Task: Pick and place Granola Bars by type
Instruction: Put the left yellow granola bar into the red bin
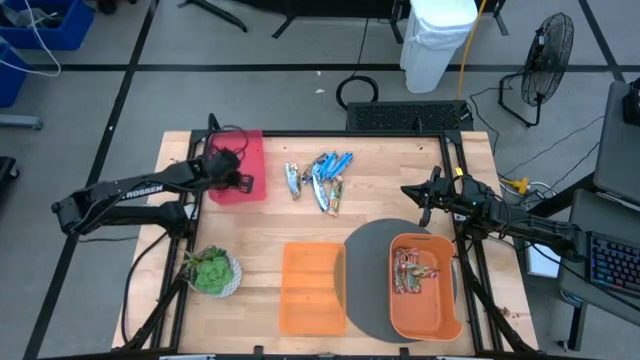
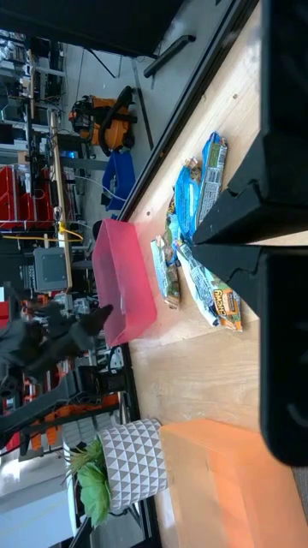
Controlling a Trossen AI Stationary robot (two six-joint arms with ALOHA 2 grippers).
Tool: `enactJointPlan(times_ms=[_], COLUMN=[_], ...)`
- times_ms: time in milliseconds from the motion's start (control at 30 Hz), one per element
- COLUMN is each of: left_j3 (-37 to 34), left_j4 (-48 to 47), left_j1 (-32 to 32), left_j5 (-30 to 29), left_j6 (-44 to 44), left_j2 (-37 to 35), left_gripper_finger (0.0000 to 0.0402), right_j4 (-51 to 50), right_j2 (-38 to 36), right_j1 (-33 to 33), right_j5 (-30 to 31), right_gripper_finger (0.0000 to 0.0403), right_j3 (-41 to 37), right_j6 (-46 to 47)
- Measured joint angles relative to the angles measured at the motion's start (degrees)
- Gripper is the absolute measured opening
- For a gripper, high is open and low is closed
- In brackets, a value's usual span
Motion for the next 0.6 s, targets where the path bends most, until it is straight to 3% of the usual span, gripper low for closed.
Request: enactJointPlan(times_ms=[233, 500, 600], left_j3=[3.03, 3.52, 3.52], left_j4=[16.14, 32.13, 32.24], left_j1=[-1.47, -5.74, -7.88], left_j5=[12.54, 32.24, 33.56], left_j6=[5.36, 6.67, 7.56], left_j2=[-2.36, 3.34, 6.67], left_gripper_finger=[0.0063, 0.0063, 0.0063], right_j4=[-0.01, 0.01, 0.0], right_j2=[-0.01, -0.01, -0.01], right_j1=[0.0, 0.01, 0.01], right_j5=[0.0, 0.0, 0.0], right_gripper_finger=[0.0, 0.0, 0.0], right_j3=[0.0, -0.02, -0.01], right_j6=[-0.01, 0.0, 0.0])
